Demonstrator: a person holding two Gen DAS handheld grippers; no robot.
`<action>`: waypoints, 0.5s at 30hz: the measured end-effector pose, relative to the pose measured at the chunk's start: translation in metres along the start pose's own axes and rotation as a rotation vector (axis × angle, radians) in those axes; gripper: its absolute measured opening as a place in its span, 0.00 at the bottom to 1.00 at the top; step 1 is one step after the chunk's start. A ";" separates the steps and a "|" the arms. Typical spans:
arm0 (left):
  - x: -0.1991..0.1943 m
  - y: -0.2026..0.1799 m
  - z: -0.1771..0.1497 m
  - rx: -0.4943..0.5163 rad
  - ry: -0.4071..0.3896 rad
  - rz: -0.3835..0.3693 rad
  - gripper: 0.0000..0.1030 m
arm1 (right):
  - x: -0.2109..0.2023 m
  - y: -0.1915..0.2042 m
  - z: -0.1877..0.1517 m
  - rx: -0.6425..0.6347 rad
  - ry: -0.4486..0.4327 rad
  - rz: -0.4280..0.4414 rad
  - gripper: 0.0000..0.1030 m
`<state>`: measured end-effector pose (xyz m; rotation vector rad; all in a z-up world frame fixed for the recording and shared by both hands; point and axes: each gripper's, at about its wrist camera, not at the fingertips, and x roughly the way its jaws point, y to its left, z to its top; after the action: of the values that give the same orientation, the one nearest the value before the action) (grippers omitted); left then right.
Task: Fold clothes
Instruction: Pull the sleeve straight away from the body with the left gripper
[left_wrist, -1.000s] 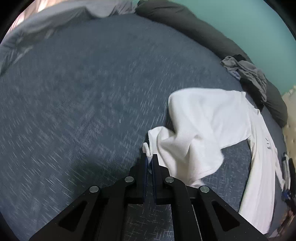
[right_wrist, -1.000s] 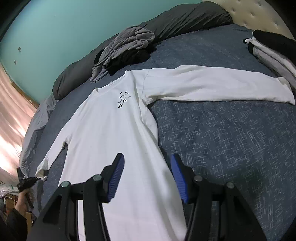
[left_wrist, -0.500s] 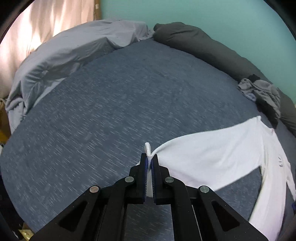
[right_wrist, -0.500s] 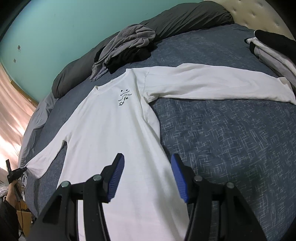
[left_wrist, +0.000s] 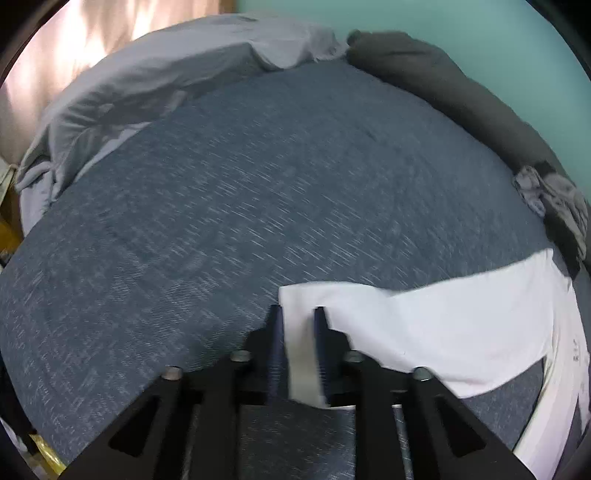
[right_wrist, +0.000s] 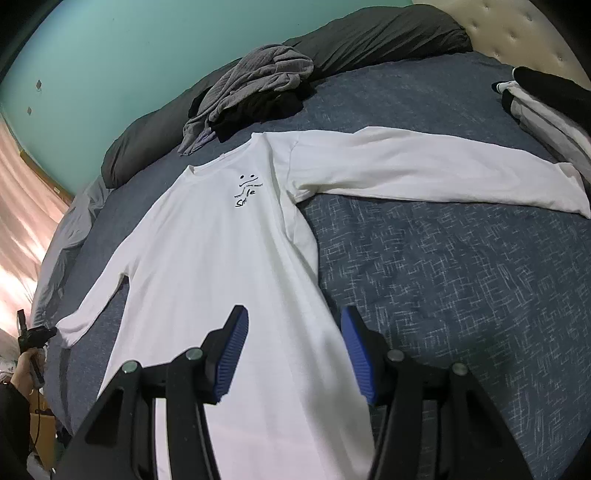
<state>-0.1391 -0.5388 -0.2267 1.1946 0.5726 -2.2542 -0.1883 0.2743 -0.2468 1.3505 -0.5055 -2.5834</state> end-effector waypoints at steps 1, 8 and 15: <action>-0.003 0.006 -0.001 -0.015 -0.008 0.001 0.34 | 0.000 0.000 0.000 0.002 0.001 0.001 0.52; -0.003 0.015 -0.025 -0.014 0.063 -0.092 0.38 | 0.005 0.002 -0.006 0.023 0.011 0.024 0.52; 0.000 0.010 -0.042 0.003 0.084 -0.141 0.38 | -0.001 0.009 -0.006 0.014 0.010 0.036 0.52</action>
<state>-0.1061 -0.5221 -0.2497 1.2913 0.7062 -2.3298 -0.1830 0.2644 -0.2460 1.3455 -0.5416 -2.5481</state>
